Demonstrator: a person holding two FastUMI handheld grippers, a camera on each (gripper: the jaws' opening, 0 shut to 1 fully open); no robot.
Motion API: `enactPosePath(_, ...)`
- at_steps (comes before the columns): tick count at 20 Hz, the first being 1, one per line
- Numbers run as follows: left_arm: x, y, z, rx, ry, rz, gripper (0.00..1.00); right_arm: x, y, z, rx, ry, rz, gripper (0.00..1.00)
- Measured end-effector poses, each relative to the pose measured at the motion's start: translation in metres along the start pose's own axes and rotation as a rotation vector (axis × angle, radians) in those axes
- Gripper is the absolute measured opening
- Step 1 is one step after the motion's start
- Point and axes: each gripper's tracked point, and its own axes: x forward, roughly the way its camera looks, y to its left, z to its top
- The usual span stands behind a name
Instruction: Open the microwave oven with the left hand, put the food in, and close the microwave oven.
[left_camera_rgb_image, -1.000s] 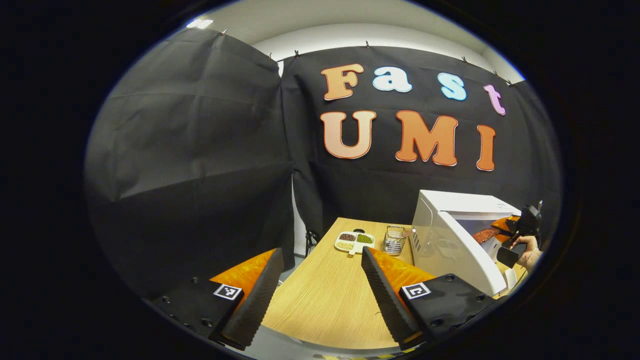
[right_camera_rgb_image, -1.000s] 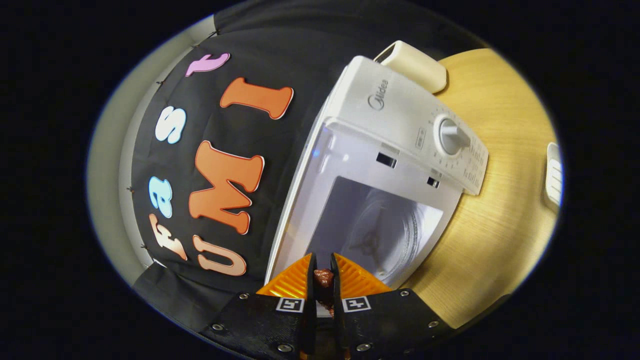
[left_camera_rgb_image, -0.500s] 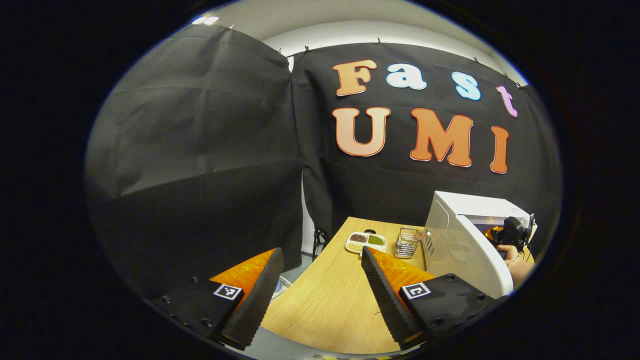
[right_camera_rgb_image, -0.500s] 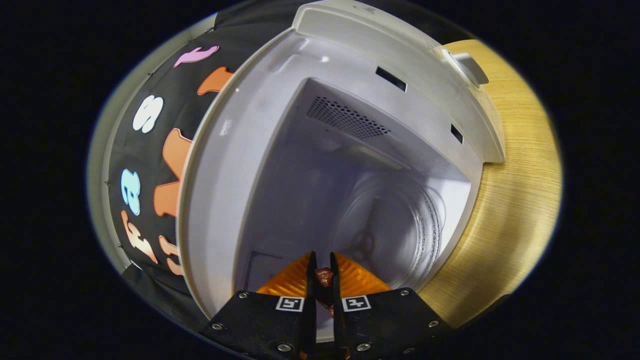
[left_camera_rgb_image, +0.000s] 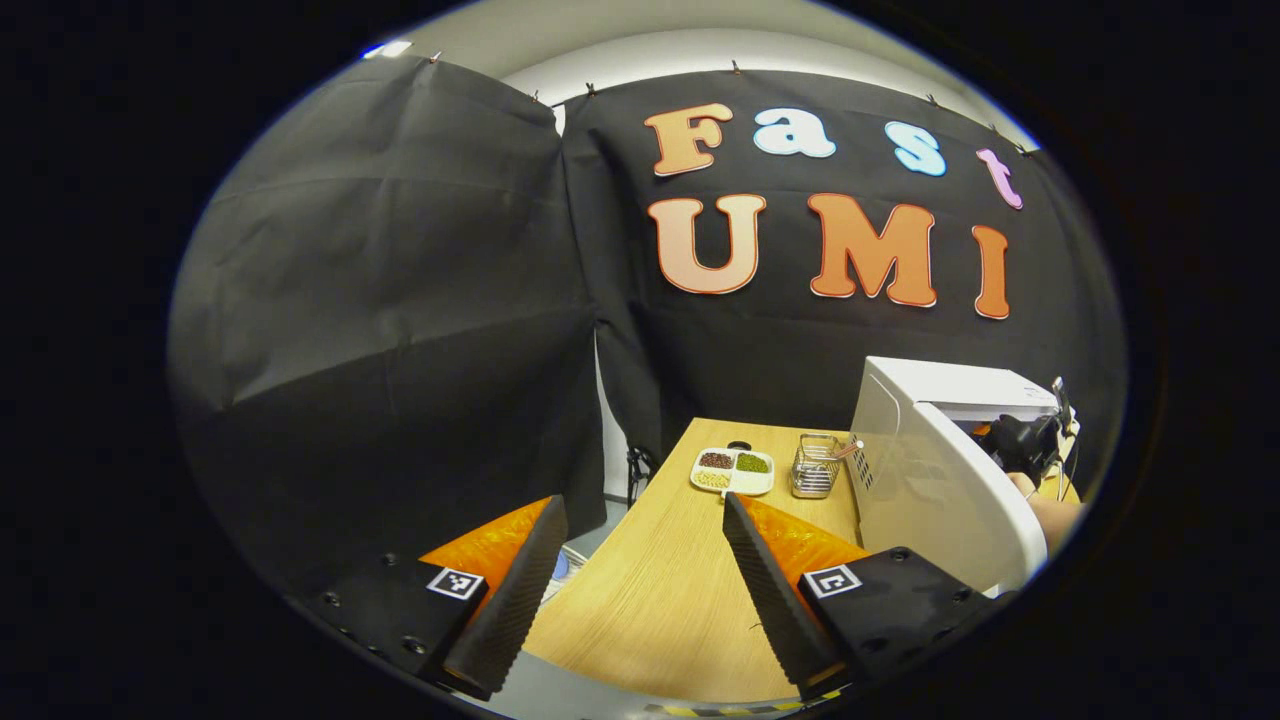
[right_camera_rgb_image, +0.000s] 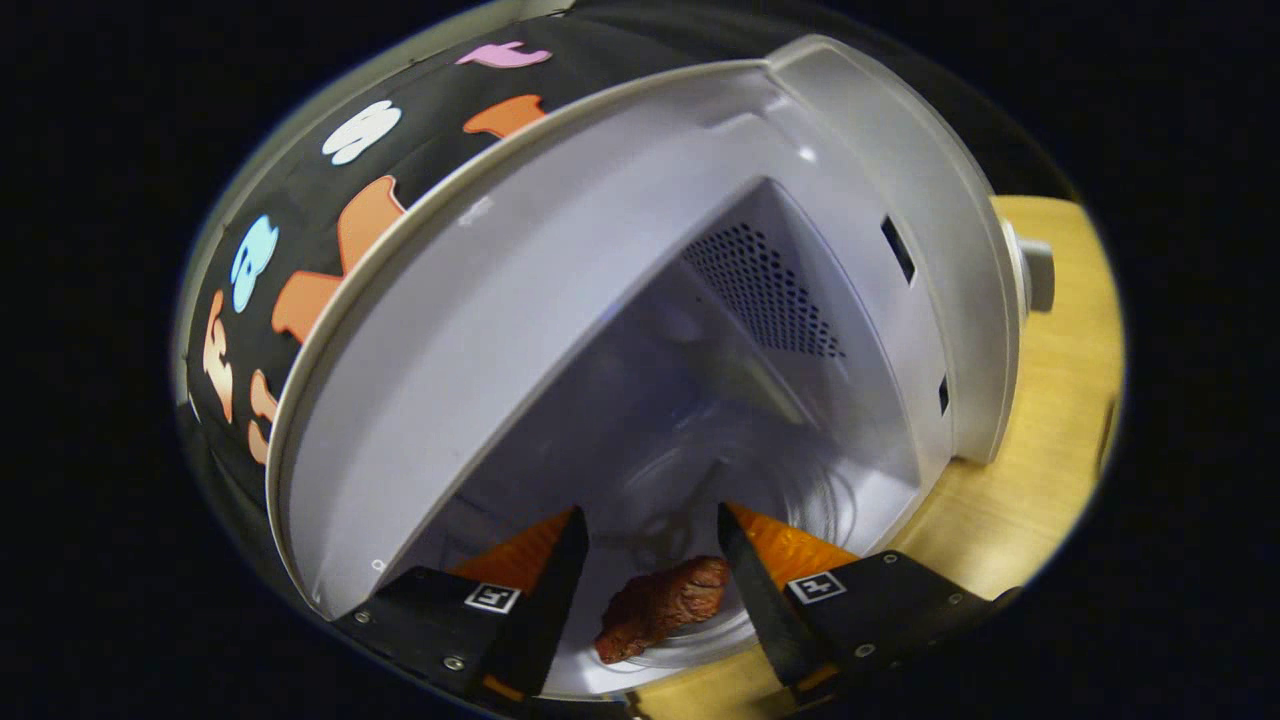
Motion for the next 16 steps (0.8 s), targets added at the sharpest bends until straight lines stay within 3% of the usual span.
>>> enactPosePath(1, 0.002, -0.003, -0.001, -0.002, 0.000, -0.006, 1.00, -0.003, -0.003, 0.002, -0.043, -0.006, -0.003, 0.96)
enactPosePath(2, 0.002, -0.005, -0.001, -0.004, -0.001, -0.011, 1.00, -0.007, -0.007, 0.004, -0.078, -0.007, -0.008, 1.00)
enactPosePath(3, 0.001, -0.008, -0.001, -0.008, -0.002, -0.018, 1.00, -0.010, -0.010, 0.004, -0.111, -0.007, -0.012, 0.93)
enactPosePath(10, -0.002, -0.034, -0.008, -0.012, -0.009, -0.087, 1.00, -0.061, -0.018, 0.026, -0.322, -0.010, 0.055, 0.94)
enactPosePath(16, -0.009, -0.061, -0.017, 0.004, -0.023, -0.146, 1.00, -0.128, -0.026, 0.072, -0.490, -0.029, 0.128, 0.94)
